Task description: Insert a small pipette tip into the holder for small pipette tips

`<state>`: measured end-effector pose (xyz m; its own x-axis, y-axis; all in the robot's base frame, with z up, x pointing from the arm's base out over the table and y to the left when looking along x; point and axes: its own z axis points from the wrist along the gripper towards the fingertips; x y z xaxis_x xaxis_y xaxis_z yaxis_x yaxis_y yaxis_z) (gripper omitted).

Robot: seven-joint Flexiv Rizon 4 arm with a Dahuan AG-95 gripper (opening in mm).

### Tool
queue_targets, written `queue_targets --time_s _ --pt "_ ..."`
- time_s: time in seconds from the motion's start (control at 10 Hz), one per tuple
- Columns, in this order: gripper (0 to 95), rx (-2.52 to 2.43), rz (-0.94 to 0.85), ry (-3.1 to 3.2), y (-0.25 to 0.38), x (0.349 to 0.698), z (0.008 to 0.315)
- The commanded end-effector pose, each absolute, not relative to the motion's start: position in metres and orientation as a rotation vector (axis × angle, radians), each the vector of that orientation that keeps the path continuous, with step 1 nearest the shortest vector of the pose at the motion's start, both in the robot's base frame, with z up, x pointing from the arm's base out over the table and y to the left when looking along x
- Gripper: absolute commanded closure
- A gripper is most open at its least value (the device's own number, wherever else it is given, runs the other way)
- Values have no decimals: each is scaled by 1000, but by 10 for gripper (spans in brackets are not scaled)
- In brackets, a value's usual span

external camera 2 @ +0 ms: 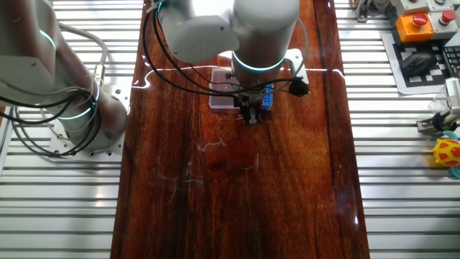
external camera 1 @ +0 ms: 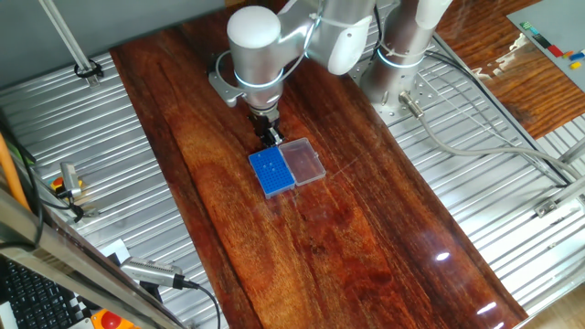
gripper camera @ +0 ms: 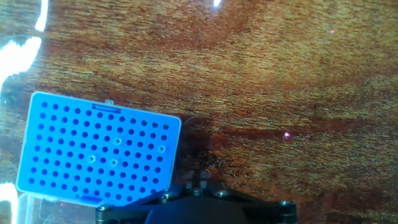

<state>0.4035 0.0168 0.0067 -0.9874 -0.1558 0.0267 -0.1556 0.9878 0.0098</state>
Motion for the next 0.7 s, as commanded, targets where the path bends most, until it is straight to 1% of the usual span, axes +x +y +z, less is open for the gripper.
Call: queue_targets --time_s 0.1,0.4,0.6,0.7 --pt "950 256 -4 -3104 16 404 8" --pt "950 275 -6 -3099 16 411 17" --pt "950 293 -15 -3100 17 420 31" --pt "950 330 -12 -3098 18 429 43"
